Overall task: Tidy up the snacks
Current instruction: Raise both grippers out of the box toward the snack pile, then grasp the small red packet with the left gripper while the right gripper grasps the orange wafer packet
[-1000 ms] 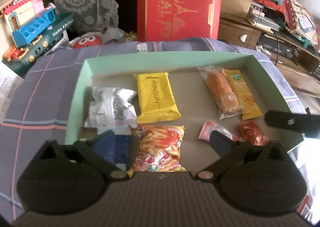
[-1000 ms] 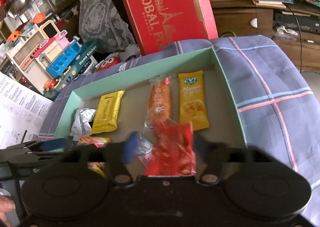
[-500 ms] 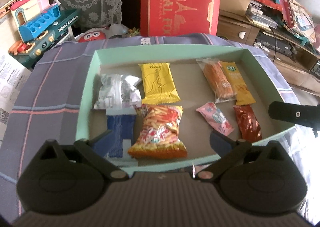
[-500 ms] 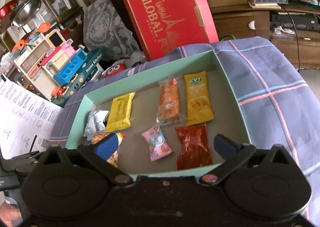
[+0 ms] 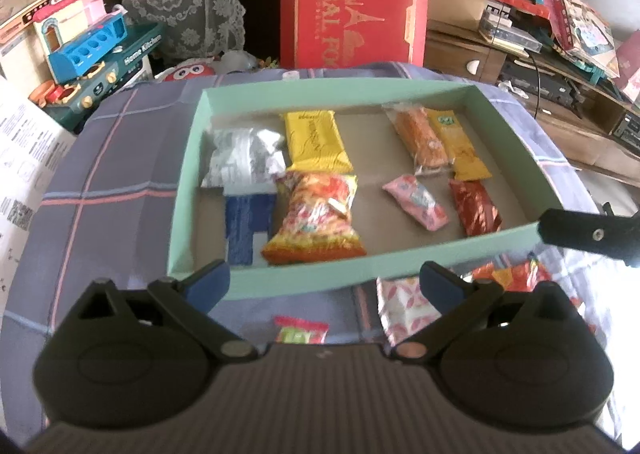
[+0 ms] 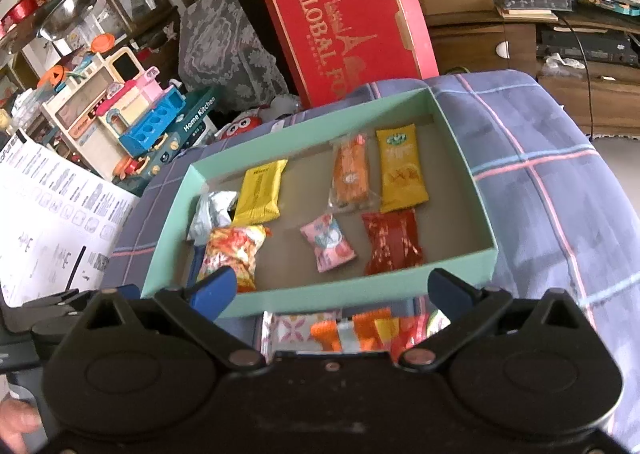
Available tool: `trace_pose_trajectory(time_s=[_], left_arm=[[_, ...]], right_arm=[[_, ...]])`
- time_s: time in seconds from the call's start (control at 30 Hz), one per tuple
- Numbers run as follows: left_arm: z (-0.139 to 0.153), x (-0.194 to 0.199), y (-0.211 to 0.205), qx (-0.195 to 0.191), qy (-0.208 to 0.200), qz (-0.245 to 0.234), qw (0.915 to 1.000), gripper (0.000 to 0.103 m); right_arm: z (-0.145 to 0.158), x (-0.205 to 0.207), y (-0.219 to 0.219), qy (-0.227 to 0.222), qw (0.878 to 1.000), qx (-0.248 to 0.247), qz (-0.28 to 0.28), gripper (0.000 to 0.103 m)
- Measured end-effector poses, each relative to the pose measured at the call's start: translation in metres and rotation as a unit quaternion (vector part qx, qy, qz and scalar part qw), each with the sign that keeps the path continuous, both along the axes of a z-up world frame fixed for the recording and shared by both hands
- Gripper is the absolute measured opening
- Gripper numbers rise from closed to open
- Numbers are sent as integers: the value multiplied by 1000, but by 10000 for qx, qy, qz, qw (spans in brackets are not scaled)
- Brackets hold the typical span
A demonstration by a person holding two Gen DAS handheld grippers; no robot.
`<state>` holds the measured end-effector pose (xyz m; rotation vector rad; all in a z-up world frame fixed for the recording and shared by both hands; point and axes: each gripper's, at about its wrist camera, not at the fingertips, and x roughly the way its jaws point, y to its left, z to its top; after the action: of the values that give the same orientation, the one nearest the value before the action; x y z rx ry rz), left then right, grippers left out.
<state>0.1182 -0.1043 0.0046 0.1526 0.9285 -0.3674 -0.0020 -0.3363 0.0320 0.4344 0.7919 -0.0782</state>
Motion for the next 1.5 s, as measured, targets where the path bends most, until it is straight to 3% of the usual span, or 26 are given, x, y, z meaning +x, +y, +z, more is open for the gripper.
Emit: trace_pose_trajectory(time_s=[0.53, 0.57, 0.7, 0.8, 0.9, 1.03, 1.27, 1.5], left_arm=[[-55, -35, 43, 95, 631, 216, 9977, 102], [-56, -38, 43, 70, 645, 202, 9977, 100], [-61, -46, 37, 45, 702, 87, 9975, 75], [-65, -47, 30, -43, 747, -14, 9972, 67], [-73, -46, 25, -68, 911, -89, 9958, 58], [-76, -50, 20, 36, 777, -152, 9969, 58], [-76, -44, 28, -116, 746, -118, 9971, 55], [-76, -42, 31, -166, 715, -135, 9972, 55]], right_arm=[[-40, -34, 12, 420, 9991, -1, 108, 103], [-43, -36, 13, 425, 9991, -11, 91, 100], [-51, -42, 17, 508, 9986, -40, 120, 83], [-56, -40, 19, 530, 9984, -49, 181, 79], [-57, -35, 22, 534, 9980, -74, 331, 69], [-63, -24, 28, 586, 9968, -161, 526, 56], [-71, -7, 26, 626, 9959, -417, 504, 55], [-84, -2, 28, 776, 9951, -372, 478, 51]])
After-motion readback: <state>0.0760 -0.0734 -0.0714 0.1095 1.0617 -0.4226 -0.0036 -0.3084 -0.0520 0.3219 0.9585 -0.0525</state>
